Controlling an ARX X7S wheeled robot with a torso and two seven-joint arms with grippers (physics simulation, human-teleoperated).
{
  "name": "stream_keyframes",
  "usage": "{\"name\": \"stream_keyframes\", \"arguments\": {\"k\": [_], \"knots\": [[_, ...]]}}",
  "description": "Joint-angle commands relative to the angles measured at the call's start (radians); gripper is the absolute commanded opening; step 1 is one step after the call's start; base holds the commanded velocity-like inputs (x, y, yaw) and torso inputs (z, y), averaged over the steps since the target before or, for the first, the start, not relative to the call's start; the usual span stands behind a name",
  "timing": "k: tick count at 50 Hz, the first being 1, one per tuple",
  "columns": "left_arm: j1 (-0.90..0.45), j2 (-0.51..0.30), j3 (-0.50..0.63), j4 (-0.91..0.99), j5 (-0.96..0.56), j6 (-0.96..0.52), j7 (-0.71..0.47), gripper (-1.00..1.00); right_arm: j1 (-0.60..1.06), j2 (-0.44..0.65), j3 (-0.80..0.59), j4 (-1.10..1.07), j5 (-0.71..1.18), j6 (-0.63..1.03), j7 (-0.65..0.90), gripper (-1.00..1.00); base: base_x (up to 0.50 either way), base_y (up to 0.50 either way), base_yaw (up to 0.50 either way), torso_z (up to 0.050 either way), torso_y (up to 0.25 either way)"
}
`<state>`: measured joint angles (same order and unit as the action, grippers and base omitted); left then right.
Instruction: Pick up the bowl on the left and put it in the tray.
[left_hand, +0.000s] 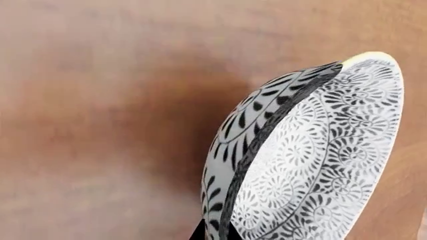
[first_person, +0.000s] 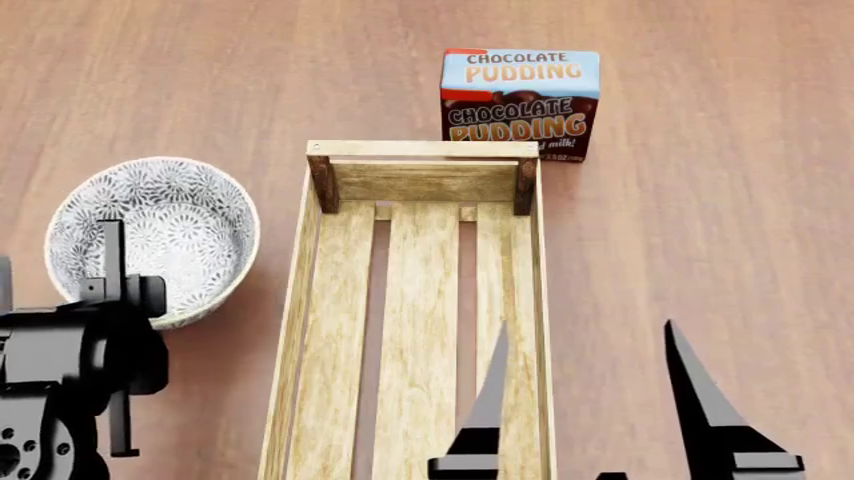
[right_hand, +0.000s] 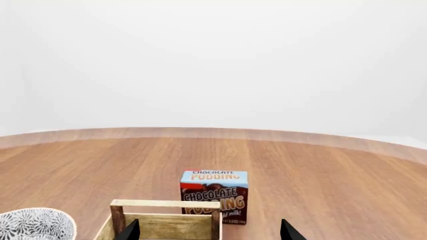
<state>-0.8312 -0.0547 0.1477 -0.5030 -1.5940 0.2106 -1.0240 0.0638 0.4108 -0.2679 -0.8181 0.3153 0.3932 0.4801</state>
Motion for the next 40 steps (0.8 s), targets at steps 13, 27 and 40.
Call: {"name": "stream_keyframes", "arguments": {"k": [13, 27, 40], "knots": [[0.012, 0.027, 0.034, 0.188, -0.065, 0.119, -0.007, -1.00, 0.004, -0.012, 0.017, 0.003, -0.006, -0.004, -0.018, 1.00, 0.00, 0.00, 0.00, 0.000, 0.000], [0.013, 0.012, 0.081, 0.387, -0.056, 0.145, -0.102, -1.00, 0.005, -0.010, 0.005, 0.008, -0.009, -0.007, -0.015, 1.00, 0.00, 0.00, 0.00, 0.000, 0.000], [-0.020, 0.011, 0.144, 0.557, -0.001, 0.178, -0.254, -1.00, 0.008, -0.005, 0.005, -0.009, -0.004, 0.003, -0.007, 1.00, 0.00, 0.00, 0.00, 0.000, 0.000]]}}
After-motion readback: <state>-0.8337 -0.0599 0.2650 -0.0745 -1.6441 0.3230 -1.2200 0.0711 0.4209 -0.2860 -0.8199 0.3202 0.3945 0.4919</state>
